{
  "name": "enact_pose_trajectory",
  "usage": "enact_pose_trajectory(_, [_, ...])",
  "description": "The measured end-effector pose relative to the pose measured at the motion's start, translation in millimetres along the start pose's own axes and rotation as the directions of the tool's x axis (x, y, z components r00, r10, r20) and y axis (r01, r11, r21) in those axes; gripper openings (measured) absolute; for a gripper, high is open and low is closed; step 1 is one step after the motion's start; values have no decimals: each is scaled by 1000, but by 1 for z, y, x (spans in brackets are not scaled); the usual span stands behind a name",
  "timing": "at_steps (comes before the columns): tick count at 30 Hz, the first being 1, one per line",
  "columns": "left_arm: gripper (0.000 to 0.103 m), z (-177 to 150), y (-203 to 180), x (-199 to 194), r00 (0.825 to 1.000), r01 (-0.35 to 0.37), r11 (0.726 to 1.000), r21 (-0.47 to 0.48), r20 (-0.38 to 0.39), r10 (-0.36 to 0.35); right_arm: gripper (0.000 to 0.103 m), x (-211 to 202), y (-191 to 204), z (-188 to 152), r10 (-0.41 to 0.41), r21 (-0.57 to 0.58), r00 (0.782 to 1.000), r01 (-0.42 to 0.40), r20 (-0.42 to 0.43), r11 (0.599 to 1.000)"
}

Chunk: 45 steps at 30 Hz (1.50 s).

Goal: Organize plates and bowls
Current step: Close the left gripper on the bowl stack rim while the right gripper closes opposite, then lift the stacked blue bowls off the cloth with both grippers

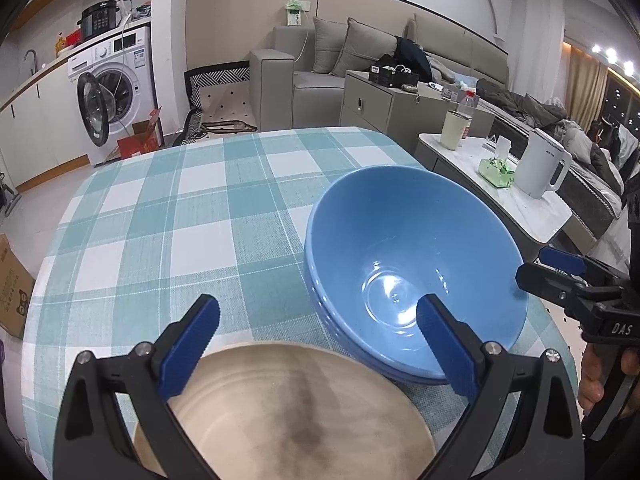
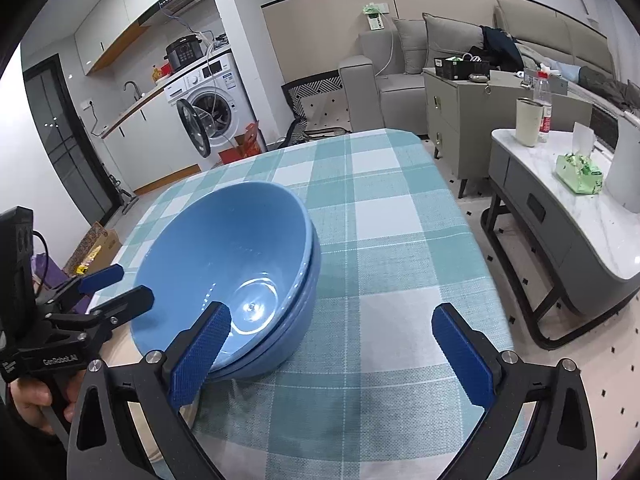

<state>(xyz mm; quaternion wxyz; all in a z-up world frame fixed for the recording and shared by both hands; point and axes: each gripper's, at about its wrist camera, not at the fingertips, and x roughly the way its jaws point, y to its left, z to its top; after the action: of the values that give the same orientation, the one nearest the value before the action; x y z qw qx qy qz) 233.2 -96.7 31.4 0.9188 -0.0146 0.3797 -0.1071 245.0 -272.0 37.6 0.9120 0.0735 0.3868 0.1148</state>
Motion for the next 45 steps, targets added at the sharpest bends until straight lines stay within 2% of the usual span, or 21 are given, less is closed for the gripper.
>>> enact_pose_trajectory(3, [100, -2, -2, 2, 1000, -6, 1000, 5, -5, 6, 102, 6, -3, -2, 56, 31, 998, -56, 0, 998])
enact_pose_trajectory(25, [99, 3, -6, 6, 1000, 5, 1000, 18, 6, -5, 100, 25, 2, -11, 78, 34, 997, -77, -25, 996])
enact_pose_trajectory(31, [99, 3, -7, 7, 1000, 8, 1000, 18, 5, -8, 96, 27, 3, -11, 99, 37, 995, -98, -28, 995])
enact_pose_trajectory(37, [99, 3, -11, 9, 1000, 23, 1000, 18, 6, -23, 86, 30, 2, -12, 144, 69, 989, -141, -30, 988])
enact_pose_trajectory(40, [93, 2, -12, 8, 999, 43, 999, 13, 15, -43, 81, 30, 4, -12, 150, 68, 988, -148, -28, 987])
enact_pose_trajectory(43, [78, 2, -12, 8, 997, 77, 997, 8, 4, -77, 73, 29, 6, -12, 176, 69, 984, -173, -30, 982])
enact_pose_trajectory(45, [58, 1, -12, 9, 995, 101, 995, 0, -6, -101, 68, 28, 7, -12, 183, 66, 983, -181, -28, 981])
